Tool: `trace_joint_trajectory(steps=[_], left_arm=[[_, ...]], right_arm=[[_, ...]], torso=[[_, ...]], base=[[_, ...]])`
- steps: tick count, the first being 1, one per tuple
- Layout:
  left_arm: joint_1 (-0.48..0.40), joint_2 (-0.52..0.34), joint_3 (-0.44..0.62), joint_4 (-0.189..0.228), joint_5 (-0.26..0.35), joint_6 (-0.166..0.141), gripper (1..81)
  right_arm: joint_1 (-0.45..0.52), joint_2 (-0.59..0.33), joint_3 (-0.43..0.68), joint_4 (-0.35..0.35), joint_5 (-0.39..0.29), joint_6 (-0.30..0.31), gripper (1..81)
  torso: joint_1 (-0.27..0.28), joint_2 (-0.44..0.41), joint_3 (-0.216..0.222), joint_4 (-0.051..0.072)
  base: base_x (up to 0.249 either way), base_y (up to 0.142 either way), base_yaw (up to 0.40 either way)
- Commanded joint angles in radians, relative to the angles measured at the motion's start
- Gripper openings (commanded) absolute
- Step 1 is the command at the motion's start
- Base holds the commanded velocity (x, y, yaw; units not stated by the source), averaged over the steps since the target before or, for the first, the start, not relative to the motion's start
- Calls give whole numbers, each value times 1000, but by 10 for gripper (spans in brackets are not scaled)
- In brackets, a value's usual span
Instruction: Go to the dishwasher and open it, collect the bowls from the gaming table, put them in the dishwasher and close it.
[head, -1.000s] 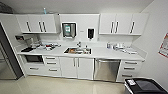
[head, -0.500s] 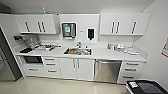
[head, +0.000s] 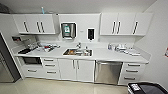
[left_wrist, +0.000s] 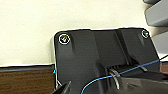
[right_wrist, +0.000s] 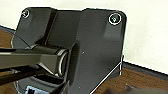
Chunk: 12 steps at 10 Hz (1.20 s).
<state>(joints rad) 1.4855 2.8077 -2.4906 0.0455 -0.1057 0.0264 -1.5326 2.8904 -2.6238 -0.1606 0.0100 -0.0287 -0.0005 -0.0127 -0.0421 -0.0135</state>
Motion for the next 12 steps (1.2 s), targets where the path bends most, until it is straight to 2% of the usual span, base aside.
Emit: trace_joint_trajectory(steps=[1,12], left_arm=[[-49,-17,-1,-3,44,4,811],[-44,0,-14,-1,44,4,811]], right_arm=[[39,-14,-7,9,-51,0,811],[33,0,-7,7,-41,0,811]], torso=[[1,0,0,0],[1,0,0,0]], base=[[87,0,0],[88,0,0]])
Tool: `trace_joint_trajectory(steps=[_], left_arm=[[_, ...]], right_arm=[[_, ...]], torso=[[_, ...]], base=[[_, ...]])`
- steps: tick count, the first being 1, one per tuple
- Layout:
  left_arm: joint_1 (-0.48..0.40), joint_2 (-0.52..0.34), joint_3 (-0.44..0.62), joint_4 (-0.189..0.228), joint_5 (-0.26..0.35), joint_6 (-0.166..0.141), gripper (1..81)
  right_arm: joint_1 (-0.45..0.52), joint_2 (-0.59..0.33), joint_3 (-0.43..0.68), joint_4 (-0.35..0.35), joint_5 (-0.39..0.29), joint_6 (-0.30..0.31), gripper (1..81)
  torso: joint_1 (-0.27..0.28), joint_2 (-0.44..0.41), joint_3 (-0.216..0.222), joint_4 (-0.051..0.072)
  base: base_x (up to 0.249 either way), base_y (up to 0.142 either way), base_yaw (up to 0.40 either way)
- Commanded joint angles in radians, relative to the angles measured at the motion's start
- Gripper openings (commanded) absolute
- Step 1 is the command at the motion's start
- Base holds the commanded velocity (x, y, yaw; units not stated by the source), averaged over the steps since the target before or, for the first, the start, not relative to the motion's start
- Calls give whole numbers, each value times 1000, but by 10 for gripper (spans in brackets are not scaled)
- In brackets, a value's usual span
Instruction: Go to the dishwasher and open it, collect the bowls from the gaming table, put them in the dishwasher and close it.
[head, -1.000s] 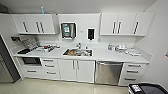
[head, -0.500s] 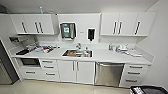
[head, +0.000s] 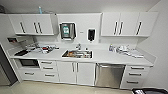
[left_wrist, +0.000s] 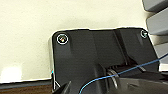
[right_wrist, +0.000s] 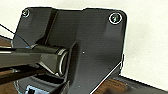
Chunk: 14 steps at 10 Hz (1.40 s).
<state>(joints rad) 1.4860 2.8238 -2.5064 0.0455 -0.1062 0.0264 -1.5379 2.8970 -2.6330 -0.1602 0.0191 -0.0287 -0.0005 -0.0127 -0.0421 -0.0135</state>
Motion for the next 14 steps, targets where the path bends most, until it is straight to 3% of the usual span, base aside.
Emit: trace_joint_trajectory(steps=[1,14], left_arm=[[-43,-13,1,-1,45,4,811],[-37,-4,1,2,43,6,811]], right_arm=[[38,-3,2,7,-50,0,811],[29,12,18,11,-48,0,811]], torso=[[1,0,0,0],[1,0,0,0]], base=[[96,0,0],[102,0,0]])
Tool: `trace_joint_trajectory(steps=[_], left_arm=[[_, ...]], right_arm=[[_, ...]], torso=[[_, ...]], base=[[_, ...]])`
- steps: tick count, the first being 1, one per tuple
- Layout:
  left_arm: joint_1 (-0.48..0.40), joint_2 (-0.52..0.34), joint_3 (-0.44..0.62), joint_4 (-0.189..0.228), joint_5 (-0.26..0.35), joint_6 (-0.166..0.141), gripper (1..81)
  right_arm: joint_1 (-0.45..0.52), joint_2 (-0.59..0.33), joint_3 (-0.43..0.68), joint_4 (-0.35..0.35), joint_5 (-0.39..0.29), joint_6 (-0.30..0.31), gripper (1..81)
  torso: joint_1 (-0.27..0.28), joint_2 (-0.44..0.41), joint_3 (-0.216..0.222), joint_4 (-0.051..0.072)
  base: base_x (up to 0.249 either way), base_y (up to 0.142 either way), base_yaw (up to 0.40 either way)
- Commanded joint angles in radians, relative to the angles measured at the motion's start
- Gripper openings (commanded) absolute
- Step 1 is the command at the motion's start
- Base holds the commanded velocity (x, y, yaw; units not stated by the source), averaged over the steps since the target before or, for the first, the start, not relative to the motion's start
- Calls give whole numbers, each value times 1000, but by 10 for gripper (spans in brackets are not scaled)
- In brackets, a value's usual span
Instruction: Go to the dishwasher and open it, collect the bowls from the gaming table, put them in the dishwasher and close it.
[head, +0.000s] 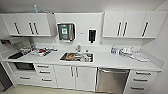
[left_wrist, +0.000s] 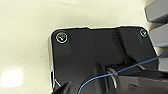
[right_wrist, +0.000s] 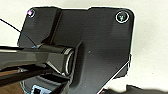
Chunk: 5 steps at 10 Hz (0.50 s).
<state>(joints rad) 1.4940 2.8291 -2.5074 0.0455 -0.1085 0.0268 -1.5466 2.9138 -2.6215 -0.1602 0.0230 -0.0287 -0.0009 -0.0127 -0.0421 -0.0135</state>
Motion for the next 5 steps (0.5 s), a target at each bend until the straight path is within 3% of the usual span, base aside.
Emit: trace_joint_trajectory(steps=[1,5], left_arm=[[-45,-11,2,2,46,5,811],[-44,-9,2,2,46,5,811]], right_arm=[[38,-3,6,11,-52,0,811],[38,-3,6,10,-52,0,811]], torso=[[1,0,0,0],[1,0,0,0]], base=[[101,0,0],[100,0,0]])
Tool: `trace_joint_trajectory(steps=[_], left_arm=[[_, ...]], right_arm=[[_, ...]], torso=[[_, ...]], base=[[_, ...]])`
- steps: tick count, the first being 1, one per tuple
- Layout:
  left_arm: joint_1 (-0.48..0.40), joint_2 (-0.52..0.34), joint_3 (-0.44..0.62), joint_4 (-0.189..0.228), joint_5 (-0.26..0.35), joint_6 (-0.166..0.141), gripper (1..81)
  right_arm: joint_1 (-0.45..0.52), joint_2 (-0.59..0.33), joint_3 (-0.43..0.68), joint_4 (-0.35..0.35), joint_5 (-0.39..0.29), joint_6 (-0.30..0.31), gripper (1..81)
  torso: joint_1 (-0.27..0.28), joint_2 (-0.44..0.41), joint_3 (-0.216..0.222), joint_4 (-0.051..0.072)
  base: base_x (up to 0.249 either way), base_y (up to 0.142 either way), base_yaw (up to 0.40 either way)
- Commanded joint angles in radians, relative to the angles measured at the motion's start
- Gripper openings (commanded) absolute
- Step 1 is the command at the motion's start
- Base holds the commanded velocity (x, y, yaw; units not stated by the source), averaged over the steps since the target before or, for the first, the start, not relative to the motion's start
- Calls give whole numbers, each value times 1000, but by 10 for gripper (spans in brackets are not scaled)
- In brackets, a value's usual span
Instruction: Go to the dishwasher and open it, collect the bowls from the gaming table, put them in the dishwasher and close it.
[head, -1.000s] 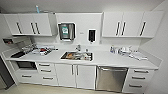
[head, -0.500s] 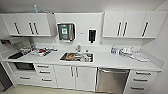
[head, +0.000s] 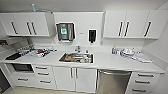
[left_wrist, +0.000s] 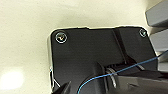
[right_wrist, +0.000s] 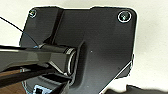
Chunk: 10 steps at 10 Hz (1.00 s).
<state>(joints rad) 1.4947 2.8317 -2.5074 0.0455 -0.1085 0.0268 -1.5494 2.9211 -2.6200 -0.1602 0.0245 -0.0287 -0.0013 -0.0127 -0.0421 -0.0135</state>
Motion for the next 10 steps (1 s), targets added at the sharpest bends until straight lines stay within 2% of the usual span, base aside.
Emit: trace_joint_trajectory(steps=[1,10], left_arm=[[-44,-12,2,2,46,5,811],[-44,-10,2,3,46,5,811]], right_arm=[[39,-9,5,8,-54,0,811],[45,-6,17,5,-54,0,811]], torso=[[1,0,0,0],[1,0,0,0]], base=[[100,0,0],[100,0,0]])
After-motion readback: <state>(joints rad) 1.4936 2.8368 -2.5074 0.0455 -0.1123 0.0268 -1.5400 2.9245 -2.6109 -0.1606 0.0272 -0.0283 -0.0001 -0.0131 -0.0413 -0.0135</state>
